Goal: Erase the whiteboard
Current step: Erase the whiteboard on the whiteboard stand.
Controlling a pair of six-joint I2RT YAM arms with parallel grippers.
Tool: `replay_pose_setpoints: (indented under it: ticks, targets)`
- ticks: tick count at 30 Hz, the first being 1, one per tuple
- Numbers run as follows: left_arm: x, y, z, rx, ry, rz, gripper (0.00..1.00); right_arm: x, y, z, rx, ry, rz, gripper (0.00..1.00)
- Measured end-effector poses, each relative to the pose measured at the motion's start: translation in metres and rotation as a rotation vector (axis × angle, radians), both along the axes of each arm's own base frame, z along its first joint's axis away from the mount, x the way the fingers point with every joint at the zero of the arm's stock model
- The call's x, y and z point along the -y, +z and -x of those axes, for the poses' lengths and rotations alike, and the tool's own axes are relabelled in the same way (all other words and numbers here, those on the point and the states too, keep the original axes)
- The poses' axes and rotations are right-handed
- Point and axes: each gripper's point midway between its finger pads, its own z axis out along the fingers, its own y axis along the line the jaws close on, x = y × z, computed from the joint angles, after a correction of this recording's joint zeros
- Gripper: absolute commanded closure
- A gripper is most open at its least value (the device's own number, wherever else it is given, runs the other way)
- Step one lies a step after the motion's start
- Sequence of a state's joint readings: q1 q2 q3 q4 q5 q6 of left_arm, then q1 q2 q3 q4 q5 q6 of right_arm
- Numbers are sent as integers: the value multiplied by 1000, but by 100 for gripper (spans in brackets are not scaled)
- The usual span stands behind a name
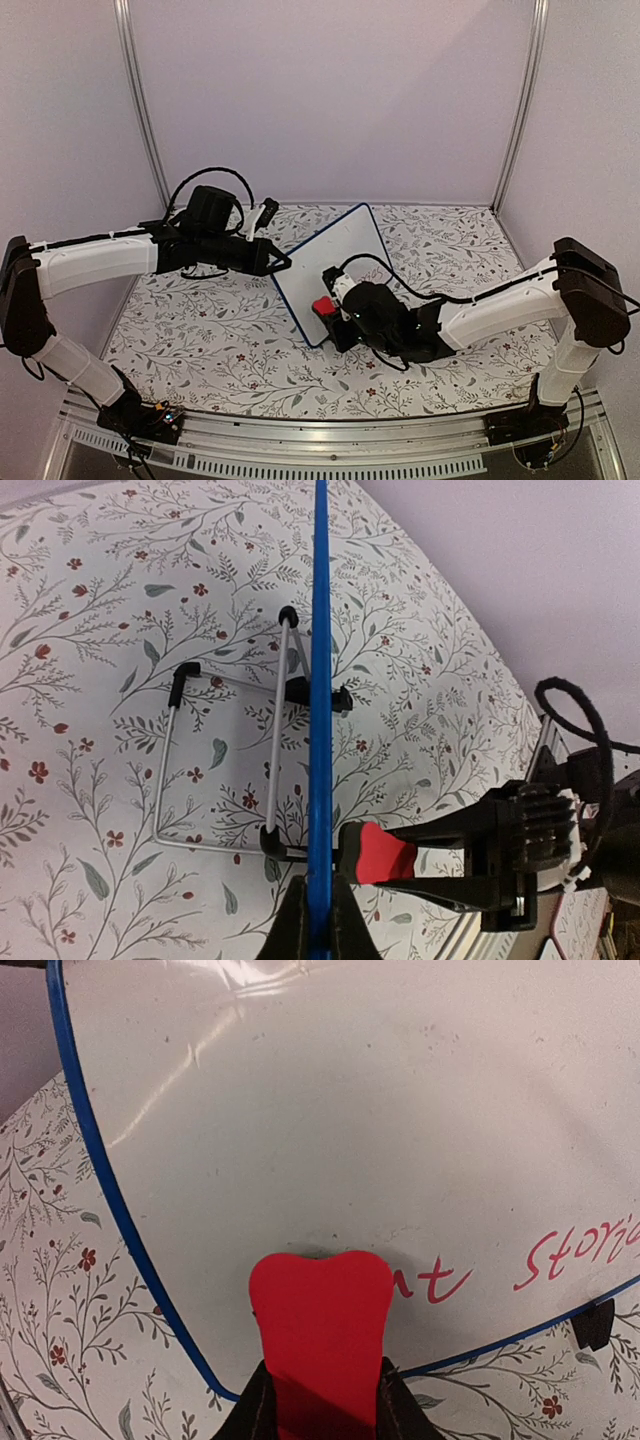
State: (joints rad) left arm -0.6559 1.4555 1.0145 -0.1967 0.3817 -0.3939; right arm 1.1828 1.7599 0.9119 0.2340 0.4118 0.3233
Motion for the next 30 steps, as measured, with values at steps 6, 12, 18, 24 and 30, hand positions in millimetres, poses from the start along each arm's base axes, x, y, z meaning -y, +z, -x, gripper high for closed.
replay_pose_setpoints:
  ticks: [6, 12, 18, 24, 30]
  targets:
    - [0, 0, 0, 0, 0, 0, 100, -12, 28, -10, 53, -1, -39, 77]
    - [0, 0, 0, 0, 0, 0, 100, -10, 29, -16, 57, -12, -37, 77]
    - [-1, -1, 0, 0, 3, -3, 100, -8, 13, -14, 39, -12, -24, 78]
    - [-1, -1, 0, 0, 3, -4, 100, 0, -5, -6, -3, -3, -16, 78]
    - [-1, -1, 0, 1, 3, -4, 100, 3, -14, -1, -35, 4, -19, 79]
